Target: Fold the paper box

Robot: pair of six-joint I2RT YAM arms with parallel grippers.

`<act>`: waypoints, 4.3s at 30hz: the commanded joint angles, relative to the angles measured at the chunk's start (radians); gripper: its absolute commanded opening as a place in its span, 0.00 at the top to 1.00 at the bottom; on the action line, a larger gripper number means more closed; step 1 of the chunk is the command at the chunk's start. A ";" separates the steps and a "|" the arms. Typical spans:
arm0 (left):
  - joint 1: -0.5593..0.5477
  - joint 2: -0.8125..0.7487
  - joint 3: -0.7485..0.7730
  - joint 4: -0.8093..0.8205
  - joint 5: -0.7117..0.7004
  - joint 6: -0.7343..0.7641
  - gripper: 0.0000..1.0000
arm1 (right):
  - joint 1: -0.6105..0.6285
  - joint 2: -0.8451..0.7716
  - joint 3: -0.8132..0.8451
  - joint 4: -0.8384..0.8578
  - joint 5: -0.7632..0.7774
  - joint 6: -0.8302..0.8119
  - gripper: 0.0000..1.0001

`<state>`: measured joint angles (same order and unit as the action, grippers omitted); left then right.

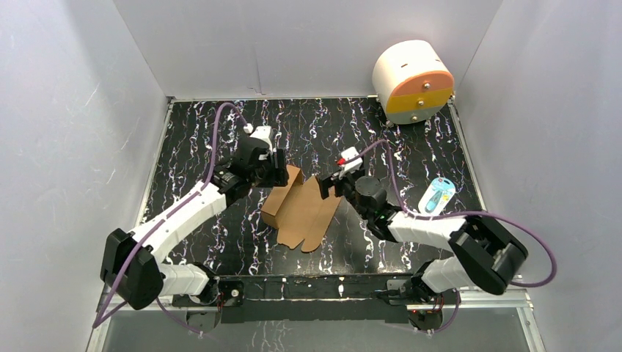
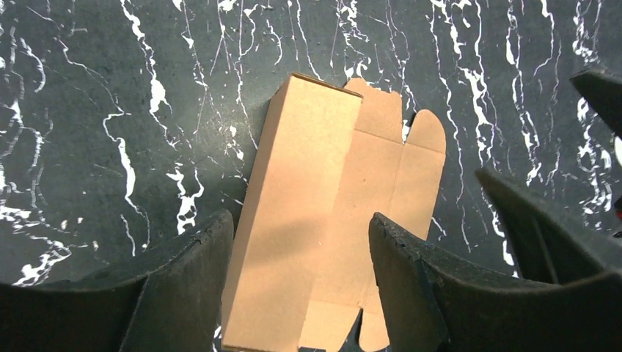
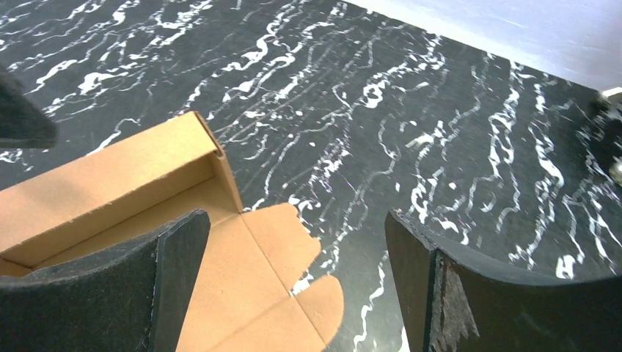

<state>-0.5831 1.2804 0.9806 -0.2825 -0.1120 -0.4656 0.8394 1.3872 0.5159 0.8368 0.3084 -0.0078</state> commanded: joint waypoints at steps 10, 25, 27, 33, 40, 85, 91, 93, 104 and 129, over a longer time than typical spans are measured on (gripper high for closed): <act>-0.190 0.110 0.169 -0.227 -0.328 0.036 0.34 | -0.007 -0.135 -0.094 -0.062 0.194 0.034 0.01; -0.188 0.258 0.195 -0.193 -0.360 0.015 0.33 | -0.008 -0.095 -0.106 -0.021 0.169 0.041 0.01; -0.182 0.274 0.201 -0.194 -0.353 0.020 0.34 | -0.008 -0.094 -0.105 -0.022 0.167 0.042 0.01; -0.128 0.271 0.166 -0.144 -0.251 0.006 0.40 | -0.008 -0.091 -0.105 -0.025 0.163 0.045 0.01; -0.041 0.219 0.096 -0.068 -0.104 -0.015 0.52 | -0.009 -0.086 -0.099 -0.033 0.148 0.043 0.01; 0.253 -0.218 -0.468 0.217 0.183 -0.345 0.32 | 0.069 0.179 0.931 -1.310 -0.177 0.331 0.05; 0.252 -0.323 -0.533 0.192 0.156 -0.375 0.31 | 0.153 0.267 1.039 -1.346 -0.147 0.346 0.07; 0.253 -0.345 -0.561 0.194 0.147 -0.392 0.31 | 0.172 0.298 1.084 -1.366 -0.130 0.352 0.06; 0.252 -0.397 -0.608 0.190 0.152 -0.393 0.31 | 0.232 0.419 1.271 -1.492 -0.019 0.373 0.10; 0.252 -0.583 -0.227 -0.062 -0.043 0.122 0.22 | 0.015 0.421 1.280 -1.505 -0.444 -0.272 1.00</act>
<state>-0.3355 0.7200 0.7174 -0.3676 -0.1535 -0.5117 0.9211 1.8763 1.7725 -0.7044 0.0799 -0.0254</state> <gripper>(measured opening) 0.771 0.054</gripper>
